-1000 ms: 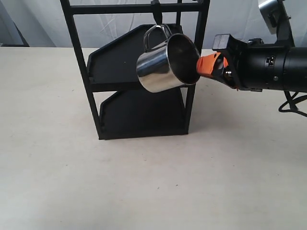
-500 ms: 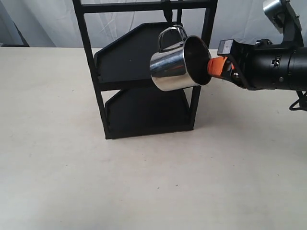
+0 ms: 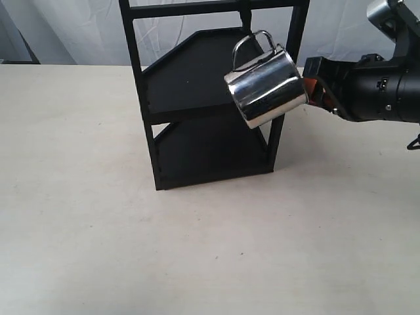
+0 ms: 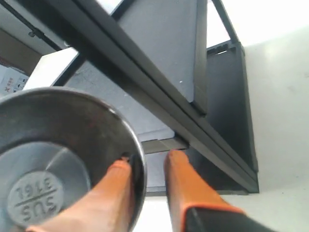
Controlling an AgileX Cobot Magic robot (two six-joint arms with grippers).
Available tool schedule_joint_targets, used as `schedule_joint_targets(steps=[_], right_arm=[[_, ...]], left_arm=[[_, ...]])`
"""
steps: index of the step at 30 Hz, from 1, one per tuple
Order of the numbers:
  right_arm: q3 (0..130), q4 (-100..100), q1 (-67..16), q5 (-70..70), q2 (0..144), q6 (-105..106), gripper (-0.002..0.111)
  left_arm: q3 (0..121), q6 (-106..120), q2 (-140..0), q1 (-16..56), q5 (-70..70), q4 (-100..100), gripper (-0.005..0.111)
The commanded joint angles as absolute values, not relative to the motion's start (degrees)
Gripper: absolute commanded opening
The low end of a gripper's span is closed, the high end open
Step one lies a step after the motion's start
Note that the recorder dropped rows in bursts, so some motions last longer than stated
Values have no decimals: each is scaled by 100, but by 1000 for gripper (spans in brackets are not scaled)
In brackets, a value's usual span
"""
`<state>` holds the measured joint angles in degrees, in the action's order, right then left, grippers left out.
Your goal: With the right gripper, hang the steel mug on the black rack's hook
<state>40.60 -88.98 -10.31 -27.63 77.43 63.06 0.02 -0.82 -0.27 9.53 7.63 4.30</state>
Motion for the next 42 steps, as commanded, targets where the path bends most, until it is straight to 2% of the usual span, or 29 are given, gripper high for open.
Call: schedule_joint_targets(steps=[1, 20, 29, 31, 36, 42], right_arm=[[4032, -8849, -980, -2699, 7758, 6306, 45], [4032, -7633, -980, -2460, 7658, 5362, 47], [4032, -7130, -969, -1867, 7168, 4795, 46], [4032, -6720, -969, -1833, 6951, 4577, 39], [4032, -5621, -969, -2163, 6266, 4248, -1], [4032, -5562, -979, -2797, 5610, 4248, 0]], left_arm=[[0, -96, 0, 980, 732, 411, 1], [0, -96, 0, 980, 732, 411, 1], [0, -96, 0, 980, 732, 411, 1], [0, -96, 0, 980, 732, 411, 1], [0, -96, 0, 980, 732, 411, 1], [0, -96, 0, 980, 732, 411, 1]])
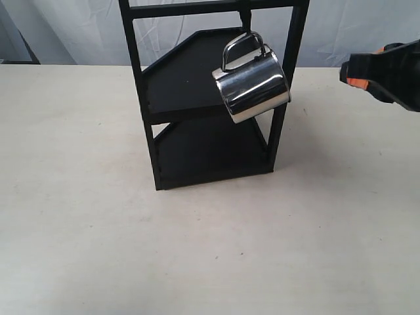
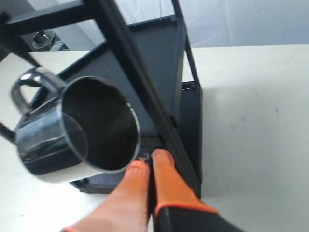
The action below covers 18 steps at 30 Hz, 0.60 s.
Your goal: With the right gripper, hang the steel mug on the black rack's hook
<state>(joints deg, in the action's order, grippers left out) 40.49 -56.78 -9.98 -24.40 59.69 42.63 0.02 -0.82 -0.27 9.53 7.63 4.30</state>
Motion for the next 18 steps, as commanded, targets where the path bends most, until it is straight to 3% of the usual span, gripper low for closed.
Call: schedule_joint_targets(steps=[1, 11, 18], right_arm=[[4032, -5562, -979, -2796, 5547, 4248, 0], [4032, -5509, -1001, -2771, 5208, 4248, 0], [3444, -5310, -1001, -2682, 3763, 4248, 0]], left_arm=[[0, -96, 0, 980, 732, 411, 1], [0, -96, 0, 980, 732, 411, 1], [0, -96, 0, 980, 732, 411, 1]])
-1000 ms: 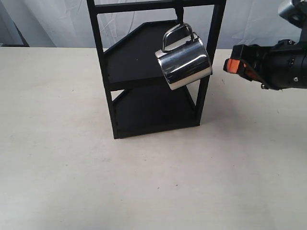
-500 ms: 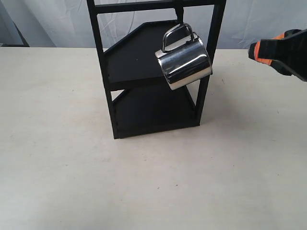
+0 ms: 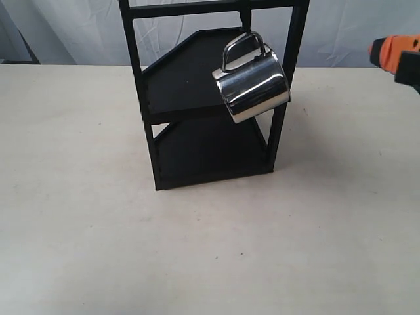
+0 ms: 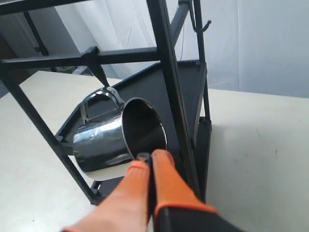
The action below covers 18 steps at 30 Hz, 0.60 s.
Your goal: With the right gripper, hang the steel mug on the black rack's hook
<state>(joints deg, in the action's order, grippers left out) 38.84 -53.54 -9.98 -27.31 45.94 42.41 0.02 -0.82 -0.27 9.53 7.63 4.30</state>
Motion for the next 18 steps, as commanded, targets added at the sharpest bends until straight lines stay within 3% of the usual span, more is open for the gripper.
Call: schedule_joint_targets(steps=[1, 7, 18], right_arm=[[2963, -5448, -1001, -2485, 3194, 4248, 0], [711, -6931, -574, -478, 1283, 4248, 0], [0, -6715, -282, -435, 168, 4312, 0]], left_arm=[[0, -96, 0, 980, 732, 411, 1], [0, -96, 0, 980, 732, 411, 1], [0, -96, 0, 980, 732, 411, 1]])
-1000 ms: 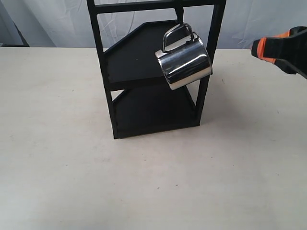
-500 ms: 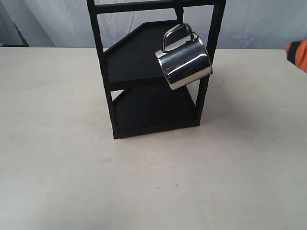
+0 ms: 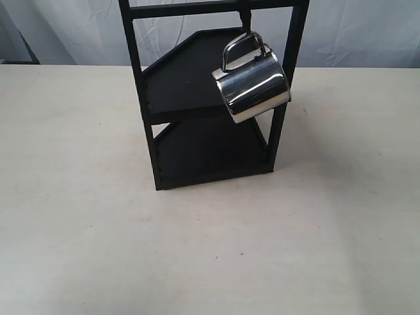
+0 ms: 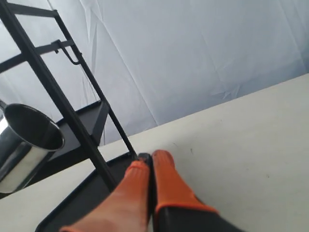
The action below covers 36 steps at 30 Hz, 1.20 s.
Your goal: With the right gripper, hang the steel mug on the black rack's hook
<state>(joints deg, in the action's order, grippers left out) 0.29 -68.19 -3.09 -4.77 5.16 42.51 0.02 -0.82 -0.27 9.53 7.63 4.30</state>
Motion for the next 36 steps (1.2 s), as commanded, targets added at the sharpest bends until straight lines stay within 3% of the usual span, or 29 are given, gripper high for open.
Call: schedule_joint_targets(steps=[1, 36], right_arm=[[0, -6703, -282, -422, 58, 4312, 0], [0, -6493, -282, -464, 0, 4312, 0]], left_arm=[[0, -96, 0, 980, 732, 411, 1], [0, -96, 0, 980, 732, 411, 1]])
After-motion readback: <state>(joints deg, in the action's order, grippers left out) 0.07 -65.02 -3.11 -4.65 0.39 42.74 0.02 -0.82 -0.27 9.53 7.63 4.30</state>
